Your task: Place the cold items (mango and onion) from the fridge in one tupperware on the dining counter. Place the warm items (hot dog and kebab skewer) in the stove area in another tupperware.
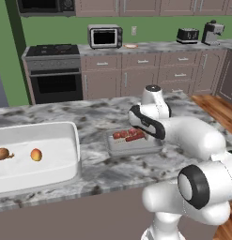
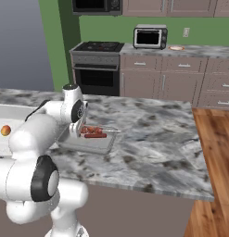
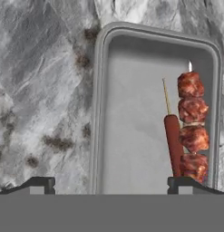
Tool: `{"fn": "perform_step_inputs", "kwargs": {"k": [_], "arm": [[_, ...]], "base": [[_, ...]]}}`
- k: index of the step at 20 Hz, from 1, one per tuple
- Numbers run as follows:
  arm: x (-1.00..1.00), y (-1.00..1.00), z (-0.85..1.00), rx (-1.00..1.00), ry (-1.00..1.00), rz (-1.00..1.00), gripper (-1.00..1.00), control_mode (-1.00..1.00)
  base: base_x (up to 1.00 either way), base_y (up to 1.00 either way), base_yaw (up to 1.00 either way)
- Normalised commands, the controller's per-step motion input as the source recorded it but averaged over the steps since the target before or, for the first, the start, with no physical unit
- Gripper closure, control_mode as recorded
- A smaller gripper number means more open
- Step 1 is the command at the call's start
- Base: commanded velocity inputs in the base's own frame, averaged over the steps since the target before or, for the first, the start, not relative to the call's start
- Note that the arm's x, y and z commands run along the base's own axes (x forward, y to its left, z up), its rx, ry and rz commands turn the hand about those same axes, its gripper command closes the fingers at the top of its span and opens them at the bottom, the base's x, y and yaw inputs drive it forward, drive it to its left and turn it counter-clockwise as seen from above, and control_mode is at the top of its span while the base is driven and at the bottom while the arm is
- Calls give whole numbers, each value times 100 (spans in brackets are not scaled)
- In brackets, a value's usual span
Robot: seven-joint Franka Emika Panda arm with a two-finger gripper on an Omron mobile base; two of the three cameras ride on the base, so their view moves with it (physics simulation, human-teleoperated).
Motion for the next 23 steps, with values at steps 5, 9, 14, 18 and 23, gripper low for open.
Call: {"fn": "perform_step_inputs", "kwargs": {"k": [5,9,14,18,23], "arm": [[-100,-20,87,0,33,0,-100,-100],[-100,-12,36,0,35,-1,-100,-100],[-100,-1,0,0,31,-6,-100,-100],[-100,-1,-35,0,5,-5,-100,-100],[-100,0,-24,0,-57,0,-100,-100]], "base": [[0,0,0],[0,0,0],[0,0,0],[0,0,0],[0,0,0]]}}
